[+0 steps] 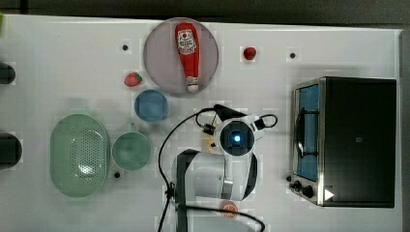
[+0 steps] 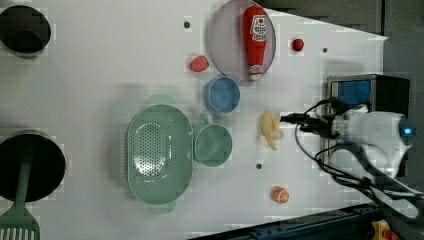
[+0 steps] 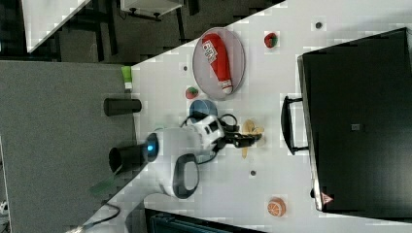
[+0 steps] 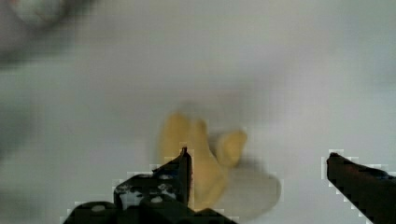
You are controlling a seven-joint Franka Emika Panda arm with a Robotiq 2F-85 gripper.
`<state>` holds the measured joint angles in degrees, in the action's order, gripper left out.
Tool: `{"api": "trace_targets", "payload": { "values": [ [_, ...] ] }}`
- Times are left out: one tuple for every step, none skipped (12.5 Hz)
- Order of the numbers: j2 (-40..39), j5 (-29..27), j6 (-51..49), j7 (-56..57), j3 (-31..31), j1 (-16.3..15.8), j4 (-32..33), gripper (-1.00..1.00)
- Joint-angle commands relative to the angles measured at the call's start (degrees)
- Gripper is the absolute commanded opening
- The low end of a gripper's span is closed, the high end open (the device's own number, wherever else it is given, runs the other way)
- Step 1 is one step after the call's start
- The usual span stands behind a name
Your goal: Pick Banana and place it in mug.
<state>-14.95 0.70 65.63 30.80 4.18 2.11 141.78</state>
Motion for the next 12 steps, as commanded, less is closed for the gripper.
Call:
{"api": "trace_targets", "payload": {
  "values": [
    [-3.4, -0.3, 3.1, 4.5, -1.0, -0.8, 0.3, 1.0],
    [-4.5, -0.3, 4.4, 4.5, -1.2, -0.8, 0.3, 1.0],
    [-5.1, -0.3, 4.9, 4.4, -1.6, -0.8, 0.3, 1.0],
    [-5.5, -0.3, 5.0, 4.2, -1.8, -0.8, 0.4, 1.0],
    [-5.8, -0.4, 5.1, 4.0, -2.0, -0.8, 0.4, 0.93],
    [-5.9, -0.4, 5.5, 4.0, -2.1, -0.8, 0.3, 0.69],
    [-5.9, -0.4, 5.7, 4.0, -2.2, -0.8, 0.3, 0.43],
    [-6.0, -0.4, 5.5, 4.0, -2.2, -0.8, 0.6, 0.18],
    [-5.9, -0.4, 5.5, 4.0, -2.2, -0.7, 0.5, -0.04],
    [-5.5, -0.4, 5.6, 4.0, -2.2, -0.7, 0.2, -0.25],
    [-4.8, -0.4, 5.5, 4.0, -2.1, -0.7, 0.2, -0.45],
    [-3.6, -0.4, 5.2, 4.0, -2.1, -0.7, 0.2, -0.45]
  ]
}}
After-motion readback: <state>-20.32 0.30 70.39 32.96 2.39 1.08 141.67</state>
